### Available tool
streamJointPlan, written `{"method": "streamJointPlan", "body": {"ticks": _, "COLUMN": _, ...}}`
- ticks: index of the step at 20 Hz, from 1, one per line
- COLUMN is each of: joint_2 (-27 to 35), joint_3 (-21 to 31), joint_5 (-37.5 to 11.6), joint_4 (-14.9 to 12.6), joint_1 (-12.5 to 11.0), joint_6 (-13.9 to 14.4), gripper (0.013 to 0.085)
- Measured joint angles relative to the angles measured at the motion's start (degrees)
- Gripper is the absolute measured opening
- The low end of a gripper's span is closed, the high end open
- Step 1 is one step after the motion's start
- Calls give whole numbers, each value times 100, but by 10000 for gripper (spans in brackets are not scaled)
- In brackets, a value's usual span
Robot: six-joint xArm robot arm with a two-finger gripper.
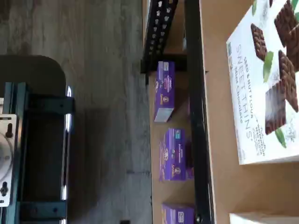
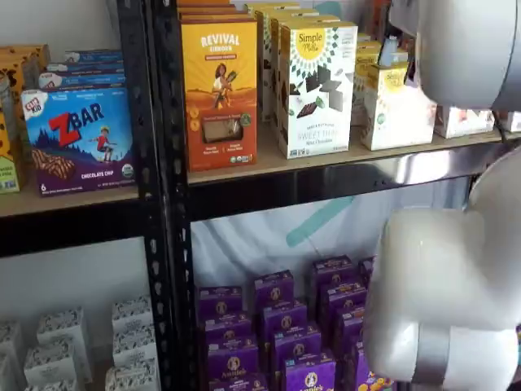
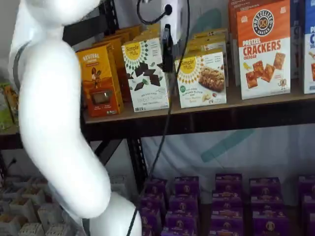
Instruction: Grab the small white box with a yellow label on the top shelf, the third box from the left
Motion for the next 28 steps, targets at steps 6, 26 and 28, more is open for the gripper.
{"method": "streamJointPlan", "body": {"ticks": 6, "joint_2": 93, "joint_3": -231, "joint_5": 268, "joint_4": -74, "joint_1": -86, "joint_6": -68, "gripper": 850}}
{"method": "streamJointPlan", "body": {"ticks": 26, "joint_2": 18, "joint_3": 473, "joint_5": -1780, "joint_4": 59, "joint_1": -83, "joint_6": -325, "gripper": 850}}
{"method": "streamJointPlan", "body": {"ticks": 28, "joint_2": 134, "joint_3": 394, "joint_5": -1761, "joint_4": -7, "joint_1": -54, "joint_6": -311, "gripper": 850}}
